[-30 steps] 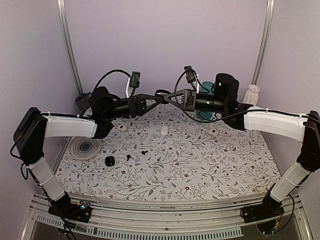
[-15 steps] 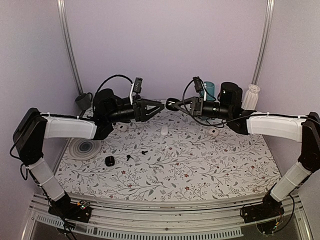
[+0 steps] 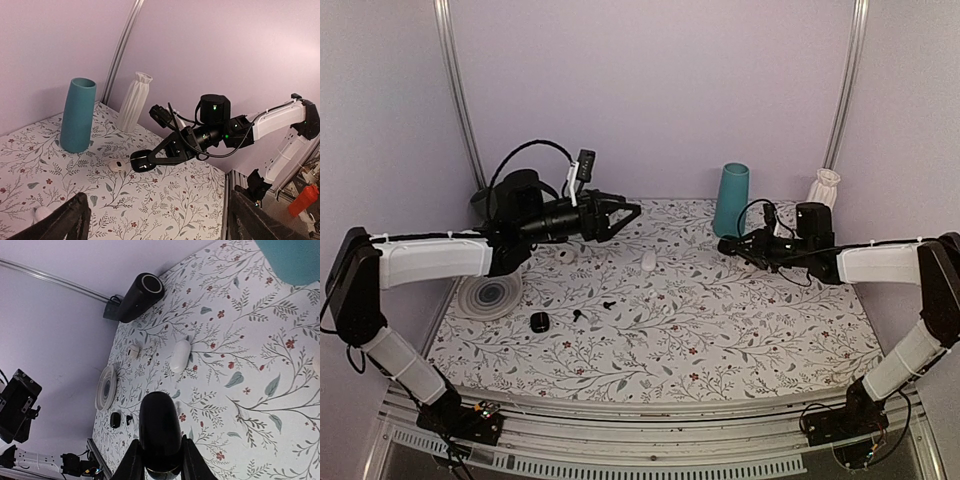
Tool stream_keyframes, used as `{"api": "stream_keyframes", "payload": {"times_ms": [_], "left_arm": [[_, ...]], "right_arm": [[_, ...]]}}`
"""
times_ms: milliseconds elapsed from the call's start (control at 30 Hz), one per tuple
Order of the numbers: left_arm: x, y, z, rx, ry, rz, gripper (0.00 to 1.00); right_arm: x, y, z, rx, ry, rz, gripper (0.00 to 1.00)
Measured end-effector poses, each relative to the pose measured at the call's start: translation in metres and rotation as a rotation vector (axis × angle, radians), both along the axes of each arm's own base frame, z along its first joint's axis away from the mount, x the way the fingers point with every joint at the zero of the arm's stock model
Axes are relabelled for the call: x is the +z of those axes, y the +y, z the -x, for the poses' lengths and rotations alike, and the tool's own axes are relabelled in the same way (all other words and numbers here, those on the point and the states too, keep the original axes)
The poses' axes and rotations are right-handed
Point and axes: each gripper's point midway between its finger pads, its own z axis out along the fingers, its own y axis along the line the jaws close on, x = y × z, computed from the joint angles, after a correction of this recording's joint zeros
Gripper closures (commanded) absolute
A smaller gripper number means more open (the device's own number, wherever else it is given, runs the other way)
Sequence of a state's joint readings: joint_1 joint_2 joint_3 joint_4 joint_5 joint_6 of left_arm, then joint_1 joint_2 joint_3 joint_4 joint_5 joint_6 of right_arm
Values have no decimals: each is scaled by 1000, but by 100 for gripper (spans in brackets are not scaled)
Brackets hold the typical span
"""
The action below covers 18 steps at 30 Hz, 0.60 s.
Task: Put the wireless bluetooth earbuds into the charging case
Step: Place the charging case at the center of the board.
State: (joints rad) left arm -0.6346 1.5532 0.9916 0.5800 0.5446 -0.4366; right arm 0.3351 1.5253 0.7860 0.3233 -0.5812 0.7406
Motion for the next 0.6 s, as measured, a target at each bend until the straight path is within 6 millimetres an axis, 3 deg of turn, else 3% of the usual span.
{"api": "stream_keyframes", "payload": {"times_ms": [200,400,500,600], "left_arm": [[4,12,-15,55,26,-17,4],[6,28,-43,179,116,-54,4],[10,33,-51,221,135,-60,4],[-1,38,-54,245,173,-87,4]], "right_arm": [[-44,-41,-15,-108,133,62,96],[-91,-80,-12,-201,269,110,96],[-99,-102,-14,-258,293,118,96],[-100,-123,-20,-317,296,118,95]]}}
